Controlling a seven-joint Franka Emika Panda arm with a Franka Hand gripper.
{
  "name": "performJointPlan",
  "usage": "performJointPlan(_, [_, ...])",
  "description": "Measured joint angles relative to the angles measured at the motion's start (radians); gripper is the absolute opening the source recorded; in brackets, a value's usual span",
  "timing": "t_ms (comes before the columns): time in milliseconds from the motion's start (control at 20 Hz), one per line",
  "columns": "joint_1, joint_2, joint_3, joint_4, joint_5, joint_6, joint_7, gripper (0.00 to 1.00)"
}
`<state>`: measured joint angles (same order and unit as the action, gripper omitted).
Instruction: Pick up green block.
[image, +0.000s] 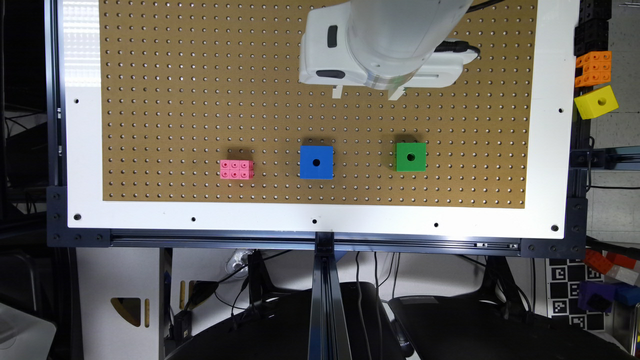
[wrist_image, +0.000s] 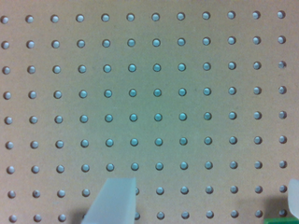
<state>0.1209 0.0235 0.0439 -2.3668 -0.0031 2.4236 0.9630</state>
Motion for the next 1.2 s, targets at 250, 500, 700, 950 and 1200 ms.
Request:
performJointPlan(250, [0.001, 0.0, 0.007, -0.001, 0.0005, 0.0, 0.0, 1.0])
performJointPlan(500, [0.001, 0.009, 0.058, 0.023, 0.0043, 0.002, 0.034, 1.0])
performJointPlan(700, [0.001, 0.073, 0.116, 0.1, 0.0033, 0.001, 0.088, 1.0])
performJointPlan(950, [0.001, 0.17, 0.131, 0.2, 0.0021, 0.0, 0.099, 1.0])
performJointPlan(1200, [0.002, 0.218, 0.151, 0.256, 0.002, -0.001, 0.114, 1.0])
